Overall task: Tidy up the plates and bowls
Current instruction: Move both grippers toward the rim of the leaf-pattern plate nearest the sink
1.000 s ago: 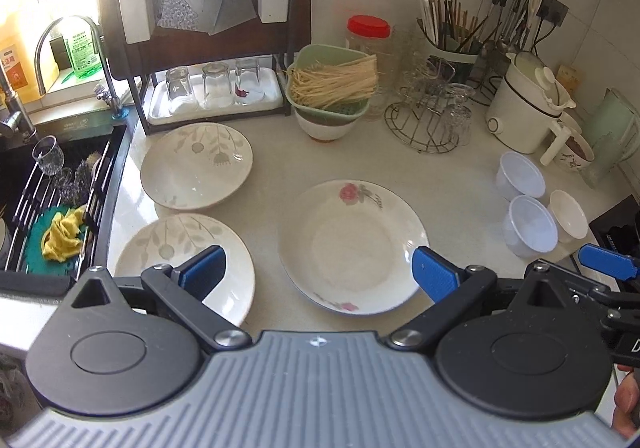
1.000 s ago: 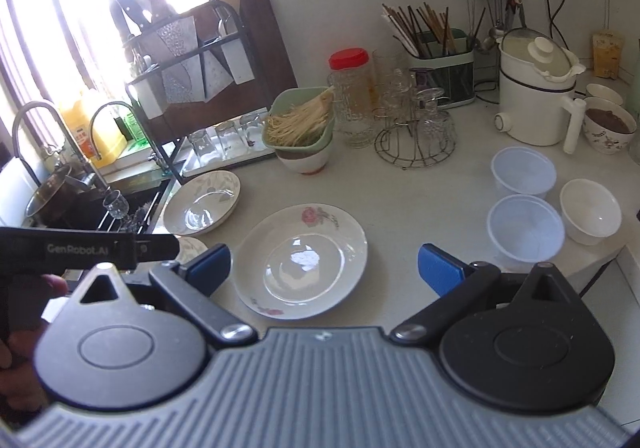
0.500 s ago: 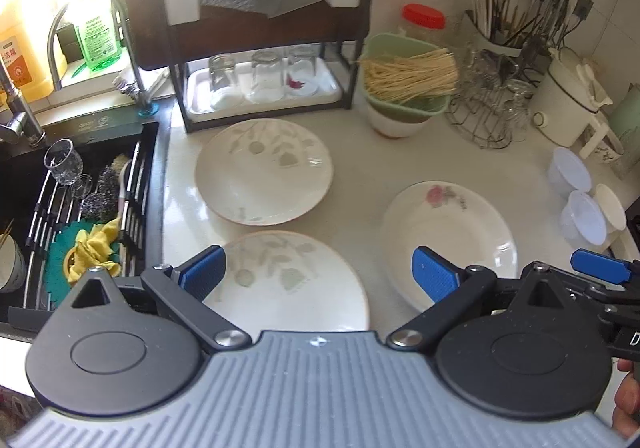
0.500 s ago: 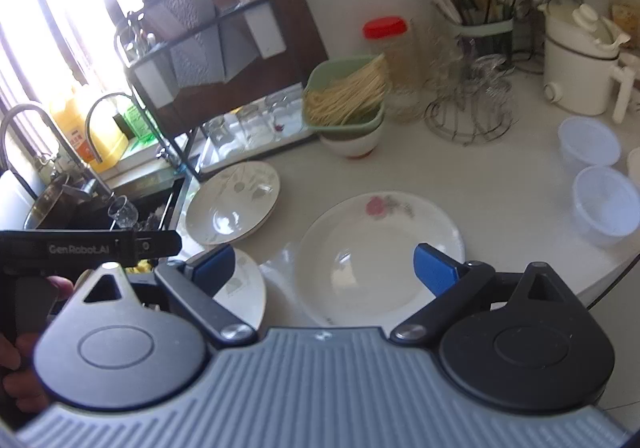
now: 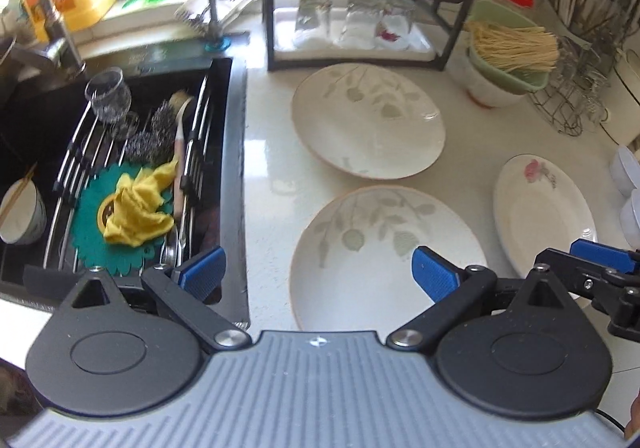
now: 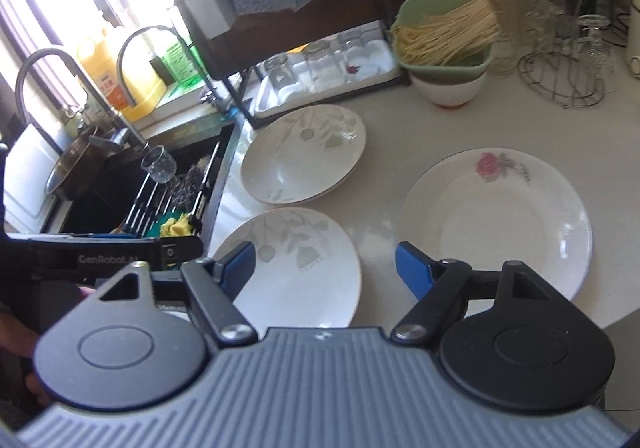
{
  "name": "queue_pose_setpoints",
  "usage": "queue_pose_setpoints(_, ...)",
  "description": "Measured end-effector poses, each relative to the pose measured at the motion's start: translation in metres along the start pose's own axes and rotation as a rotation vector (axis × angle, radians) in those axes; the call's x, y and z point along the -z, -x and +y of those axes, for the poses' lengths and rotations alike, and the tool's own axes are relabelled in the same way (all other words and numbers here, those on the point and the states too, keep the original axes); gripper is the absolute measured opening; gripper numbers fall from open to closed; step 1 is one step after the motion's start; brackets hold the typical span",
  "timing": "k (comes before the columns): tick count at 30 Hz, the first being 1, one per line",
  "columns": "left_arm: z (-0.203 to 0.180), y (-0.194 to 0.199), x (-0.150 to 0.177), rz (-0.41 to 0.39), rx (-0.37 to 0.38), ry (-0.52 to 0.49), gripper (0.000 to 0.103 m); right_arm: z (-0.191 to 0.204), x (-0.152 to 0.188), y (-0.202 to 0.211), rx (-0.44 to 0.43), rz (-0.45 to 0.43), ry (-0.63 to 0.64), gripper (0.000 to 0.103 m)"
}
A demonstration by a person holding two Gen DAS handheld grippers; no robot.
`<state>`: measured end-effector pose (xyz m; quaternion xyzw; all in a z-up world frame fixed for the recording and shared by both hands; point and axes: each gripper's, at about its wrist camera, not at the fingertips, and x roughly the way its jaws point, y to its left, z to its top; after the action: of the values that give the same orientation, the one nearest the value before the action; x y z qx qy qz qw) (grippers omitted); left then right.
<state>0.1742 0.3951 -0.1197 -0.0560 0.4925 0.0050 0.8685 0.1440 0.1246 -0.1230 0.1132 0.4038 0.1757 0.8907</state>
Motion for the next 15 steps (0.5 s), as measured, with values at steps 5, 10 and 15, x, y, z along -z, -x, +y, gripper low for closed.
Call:
queue_pose_setpoints(5, 0.021, -0.018, 0.009, 0.008, 0.027, 0.041, 0.099, 0.004, 0.003, -0.025, 0.007, 0.078, 0.002, 0.056)
queue_pose_setpoints(10, 0.031, -0.04, 0.015, 0.029, 0.091, 0.068, 0.081, -0.001, 0.008, -0.049, 0.066, 0.142, -0.018, 0.04)
queue_pose_setpoints(15, 0.033, -0.068, 0.016, 0.082, 0.131, 0.075, 0.051, -0.01, 0.017, -0.064, 0.122, 0.189, -0.033, 0.035)
